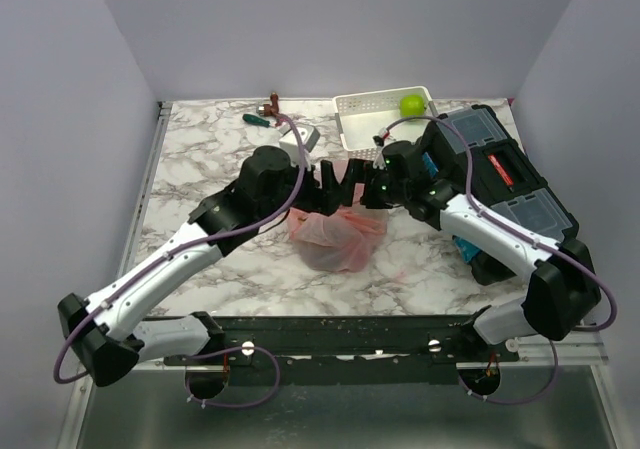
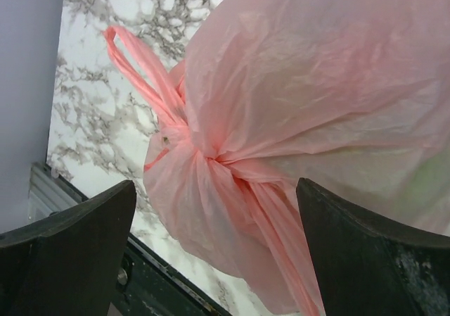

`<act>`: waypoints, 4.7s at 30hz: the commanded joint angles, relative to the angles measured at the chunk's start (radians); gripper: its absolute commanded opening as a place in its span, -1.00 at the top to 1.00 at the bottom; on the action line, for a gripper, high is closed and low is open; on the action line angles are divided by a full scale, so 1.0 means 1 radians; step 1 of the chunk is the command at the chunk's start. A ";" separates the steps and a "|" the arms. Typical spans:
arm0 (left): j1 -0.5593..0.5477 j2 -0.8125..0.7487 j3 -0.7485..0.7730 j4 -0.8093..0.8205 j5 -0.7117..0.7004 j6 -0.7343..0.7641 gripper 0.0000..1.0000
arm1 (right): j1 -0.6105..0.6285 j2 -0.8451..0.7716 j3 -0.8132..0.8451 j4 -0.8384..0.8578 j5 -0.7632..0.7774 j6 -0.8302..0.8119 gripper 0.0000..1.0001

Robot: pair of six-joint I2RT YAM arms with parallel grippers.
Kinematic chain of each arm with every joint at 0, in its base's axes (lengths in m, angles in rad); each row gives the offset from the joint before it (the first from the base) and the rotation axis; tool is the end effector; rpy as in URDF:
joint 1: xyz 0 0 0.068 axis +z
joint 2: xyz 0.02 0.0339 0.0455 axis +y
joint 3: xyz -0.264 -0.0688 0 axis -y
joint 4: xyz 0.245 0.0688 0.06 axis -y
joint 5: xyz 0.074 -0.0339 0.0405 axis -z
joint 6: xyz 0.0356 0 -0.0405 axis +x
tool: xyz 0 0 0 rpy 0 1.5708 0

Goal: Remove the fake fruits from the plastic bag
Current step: Move the plastic bag to the center of the board, then untie the plastic bag at the center of the board.

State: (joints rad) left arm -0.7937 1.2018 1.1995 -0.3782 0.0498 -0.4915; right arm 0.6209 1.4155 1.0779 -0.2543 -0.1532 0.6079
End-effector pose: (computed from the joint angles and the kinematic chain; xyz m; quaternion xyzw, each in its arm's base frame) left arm 0.1892 -0.1949 0.3785 0.1384 0.8163 -0.3524 0.4363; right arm 0.2578 0.1911 0.2889 -0.0417 0.8798 0.3254 0.3441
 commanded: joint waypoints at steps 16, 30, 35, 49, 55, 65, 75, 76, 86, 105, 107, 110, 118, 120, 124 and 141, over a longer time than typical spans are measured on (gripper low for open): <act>0.007 -0.392 -0.600 0.220 0.021 -0.325 -0.63 | 0.082 0.117 -0.061 0.225 0.176 0.187 -0.08; 0.009 -0.359 -0.481 0.026 -0.112 -0.247 -0.68 | 0.131 0.184 0.093 0.001 0.377 0.284 -0.15; 0.009 -0.311 -0.468 0.045 -0.083 -0.250 -0.66 | 0.198 0.238 0.132 -0.065 0.496 0.333 -0.17; 0.019 -0.138 -0.381 0.059 -0.099 -0.188 -0.61 | 0.216 0.298 0.242 -0.080 0.542 0.252 0.58; 0.039 -0.110 -0.372 0.084 -0.094 -0.182 -0.60 | 0.216 0.231 0.198 -0.034 0.468 0.246 0.99; 0.081 -0.013 -0.302 0.069 -0.062 -0.157 -0.51 | 0.214 0.138 0.133 0.015 0.393 0.251 0.99; 0.090 0.082 -0.252 0.099 0.047 -0.170 -0.15 | 0.215 0.149 0.115 0.032 0.328 0.272 0.99; 0.090 0.089 -0.252 0.101 0.055 -0.175 -0.07 | 0.214 0.148 0.114 0.032 0.329 0.272 0.99; 0.093 0.105 -0.293 0.121 0.086 -0.177 0.68 | 0.214 0.132 0.116 0.003 0.423 0.276 0.99; 0.100 -0.010 -0.477 0.147 0.090 -0.212 1.00 | 0.158 0.080 0.157 -0.046 0.626 0.124 0.99; 0.099 -0.017 -0.490 0.148 0.091 -0.214 1.00 | 0.141 0.072 0.159 -0.046 0.627 0.103 0.99; 0.102 -0.026 -0.494 0.143 0.089 -0.215 1.00 | 0.120 0.064 0.169 -0.058 0.629 0.063 0.99; 0.103 -0.027 -0.475 0.145 0.099 -0.220 1.00 | 0.117 0.066 0.280 -0.189 0.486 -0.103 0.62; 0.105 -0.017 -0.466 0.149 0.100 -0.220 1.00 | 0.116 0.046 0.263 -0.198 0.439 -0.097 0.57; 0.104 0.013 -0.454 0.166 0.125 -0.227 1.00 | 0.116 0.006 0.226 -0.219 0.383 -0.093 0.43; 0.104 0.032 -0.496 0.260 0.269 -0.197 1.00 | 0.116 -0.108 -0.150 0.101 0.031 0.196 0.23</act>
State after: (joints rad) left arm -0.6930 1.2560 0.7235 -0.1604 0.2413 -0.7185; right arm 0.7383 1.3495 1.0275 -0.3439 -0.0013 0.6991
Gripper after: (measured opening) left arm 0.003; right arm 0.357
